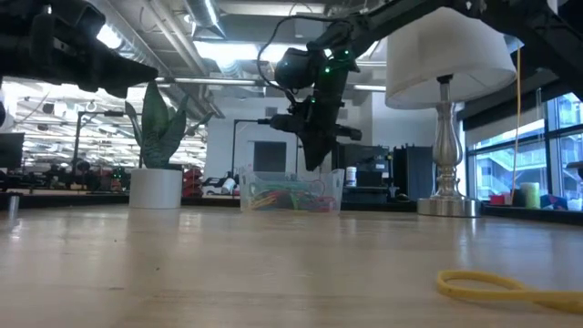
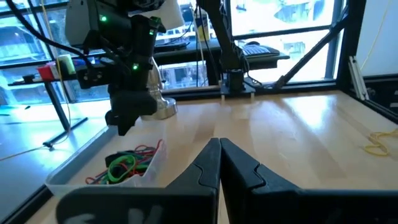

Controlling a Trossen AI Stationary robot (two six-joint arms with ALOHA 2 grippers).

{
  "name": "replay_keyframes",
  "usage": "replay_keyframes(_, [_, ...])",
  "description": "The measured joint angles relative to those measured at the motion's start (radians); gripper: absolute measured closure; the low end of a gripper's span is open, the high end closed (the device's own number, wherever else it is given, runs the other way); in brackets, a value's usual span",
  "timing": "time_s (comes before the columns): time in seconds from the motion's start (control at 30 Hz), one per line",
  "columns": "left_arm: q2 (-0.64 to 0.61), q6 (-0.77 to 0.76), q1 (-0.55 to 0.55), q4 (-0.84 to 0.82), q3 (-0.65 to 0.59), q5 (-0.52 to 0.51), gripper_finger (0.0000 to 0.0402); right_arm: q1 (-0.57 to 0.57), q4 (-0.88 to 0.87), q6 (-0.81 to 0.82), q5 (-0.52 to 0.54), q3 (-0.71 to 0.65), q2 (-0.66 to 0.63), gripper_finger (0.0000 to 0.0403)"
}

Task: Pick and place rubber bands into bin
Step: Put the black rubber band into the transparent bin, then put the yellow rubber band into the transparent bin

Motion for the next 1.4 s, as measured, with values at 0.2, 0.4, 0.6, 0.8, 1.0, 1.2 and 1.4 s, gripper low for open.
replay_keyframes(0.2, [-0.102, -0.006, 0.0, -0.103, 0.0, -0.009, 0.04, 0.0, -0.004, 0.002, 0.0, 0.0, 0.001, 0.033])
replay_keyframes(0.4, [-0.102, -0.009, 0.0, -0.11, 0.0, 0.006, 0.04, 0.0, -0.004, 0.007, 0.0, 0.0, 0.001, 0.0284])
replay_keyframes(0.6, [-0.102, -0.01, 0.0, -0.11, 0.0, 0.01, 0.04, 0.002, -0.017, 0.007, -0.006, -0.002, -0.005, 0.026])
replay_keyframes(0.8, [-0.102, -0.014, 0.0, -0.048, -0.034, 0.062, 0.04, 0.005, -0.021, 0.004, -0.008, -0.002, -0.035, 0.0257])
replay_keyframes(1.0, [-0.097, -0.05, 0.0, 0.028, -0.071, 0.113, 0.04, 0.021, -0.037, -0.081, -0.042, -0.002, -0.086, 0.0258])
replay_keyframes(1.2, [-0.096, -0.062, -0.012, 0.029, -0.071, 0.146, 0.04, 0.051, -0.063, -0.16, -0.095, -0.002, -0.164, 0.0258])
replay_keyframes(1.4, [-0.094, -0.061, -0.012, 0.027, -0.071, 0.138, 0.04, 0.15, -0.124, -0.268, -0.086, -0.002, -0.229, 0.0258])
